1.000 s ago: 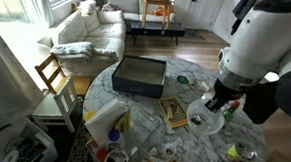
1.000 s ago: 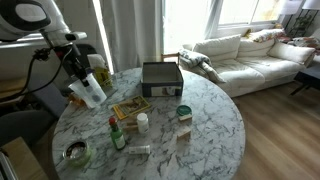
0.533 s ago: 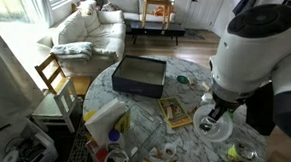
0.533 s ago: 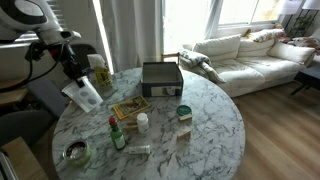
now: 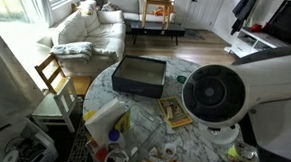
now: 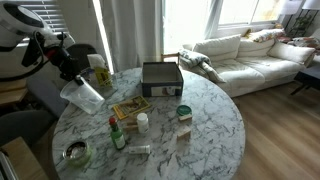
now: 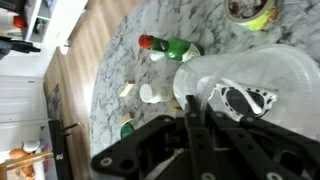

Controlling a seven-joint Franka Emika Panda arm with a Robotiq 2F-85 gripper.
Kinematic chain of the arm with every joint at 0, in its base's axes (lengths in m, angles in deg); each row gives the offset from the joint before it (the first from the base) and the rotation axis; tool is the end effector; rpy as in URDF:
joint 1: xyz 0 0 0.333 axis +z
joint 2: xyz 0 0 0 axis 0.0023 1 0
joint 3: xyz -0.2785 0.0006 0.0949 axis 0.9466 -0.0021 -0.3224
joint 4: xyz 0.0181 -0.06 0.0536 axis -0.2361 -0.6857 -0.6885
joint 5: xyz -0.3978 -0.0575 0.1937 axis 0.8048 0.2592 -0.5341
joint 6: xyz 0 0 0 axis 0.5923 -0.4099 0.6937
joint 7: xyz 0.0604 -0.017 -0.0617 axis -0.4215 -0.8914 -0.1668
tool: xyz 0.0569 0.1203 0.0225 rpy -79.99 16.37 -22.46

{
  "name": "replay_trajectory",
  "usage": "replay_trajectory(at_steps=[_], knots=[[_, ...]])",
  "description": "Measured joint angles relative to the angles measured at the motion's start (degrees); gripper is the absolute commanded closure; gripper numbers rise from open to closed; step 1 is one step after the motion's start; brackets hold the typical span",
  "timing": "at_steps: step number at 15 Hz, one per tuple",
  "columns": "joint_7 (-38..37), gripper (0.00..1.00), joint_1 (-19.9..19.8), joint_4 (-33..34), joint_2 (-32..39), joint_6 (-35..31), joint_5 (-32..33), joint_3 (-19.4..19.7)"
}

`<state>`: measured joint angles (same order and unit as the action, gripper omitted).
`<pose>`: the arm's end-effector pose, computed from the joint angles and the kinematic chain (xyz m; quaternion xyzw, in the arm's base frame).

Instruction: Pour the contents of the plastic cup onto the table, put the green bottle in the plastic cup and then put the plastic cup in the clear case

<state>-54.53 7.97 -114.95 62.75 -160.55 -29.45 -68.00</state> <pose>0.4477 0.1563 0.2965 0.8947 0.1585 -0.0517 0.4143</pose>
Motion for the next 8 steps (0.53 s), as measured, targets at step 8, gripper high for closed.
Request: replay_trajectory(at_steps=[8], knots=[[-0.1,0.99,5.9,3.0,7.9,15.9,18.5,-0.1]])
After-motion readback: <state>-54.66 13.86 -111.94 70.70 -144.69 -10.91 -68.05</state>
